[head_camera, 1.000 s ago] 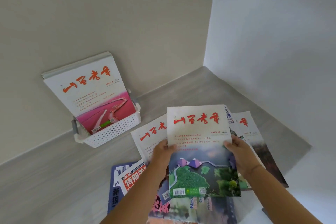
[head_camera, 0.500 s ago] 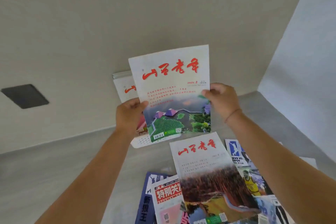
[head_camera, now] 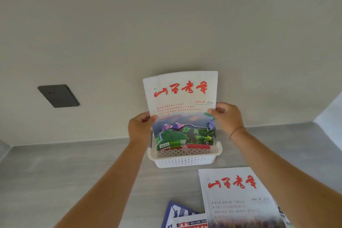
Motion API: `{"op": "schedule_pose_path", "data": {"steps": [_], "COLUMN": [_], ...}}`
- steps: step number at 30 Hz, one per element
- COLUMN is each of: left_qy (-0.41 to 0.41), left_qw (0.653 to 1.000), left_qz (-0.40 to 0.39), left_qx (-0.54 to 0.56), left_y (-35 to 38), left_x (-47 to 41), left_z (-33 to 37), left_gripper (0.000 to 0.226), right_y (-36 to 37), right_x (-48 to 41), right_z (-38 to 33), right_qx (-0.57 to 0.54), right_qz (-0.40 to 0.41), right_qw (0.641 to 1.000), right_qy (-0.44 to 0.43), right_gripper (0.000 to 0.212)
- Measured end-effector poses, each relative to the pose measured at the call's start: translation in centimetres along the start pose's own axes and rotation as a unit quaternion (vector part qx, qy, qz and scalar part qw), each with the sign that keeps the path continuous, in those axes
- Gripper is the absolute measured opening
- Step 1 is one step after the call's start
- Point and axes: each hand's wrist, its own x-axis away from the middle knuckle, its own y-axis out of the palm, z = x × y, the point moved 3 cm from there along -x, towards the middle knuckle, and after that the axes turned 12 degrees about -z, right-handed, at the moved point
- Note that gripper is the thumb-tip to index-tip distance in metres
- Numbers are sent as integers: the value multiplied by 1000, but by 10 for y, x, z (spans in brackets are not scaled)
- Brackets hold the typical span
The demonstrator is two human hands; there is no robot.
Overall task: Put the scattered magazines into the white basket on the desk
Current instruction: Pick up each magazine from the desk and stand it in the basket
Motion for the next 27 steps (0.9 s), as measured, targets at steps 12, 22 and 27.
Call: {"op": "schedule_pose_path", "data": {"steps": [12,22,27], "left_qy": [-22,-31,-46], "left_qw": [994,995,995], "left_qz": [50,26,26], "left_qx": [-99,-86,-85], "left_y": [13,12,7], "left_x": [-7,-11,-2], "left_z": [-38,-44,-52], "left_gripper": [32,19,29], "right_y": [21,34,27], "right_x": [-16,-15,-3], "right_z": [51,51,59], "right_qx": [17,12,24], "right_qz": [28,17,20], "right_qw": [995,998,994], "right_qy": [92,67,101], "right_gripper": [35,9,34]}}
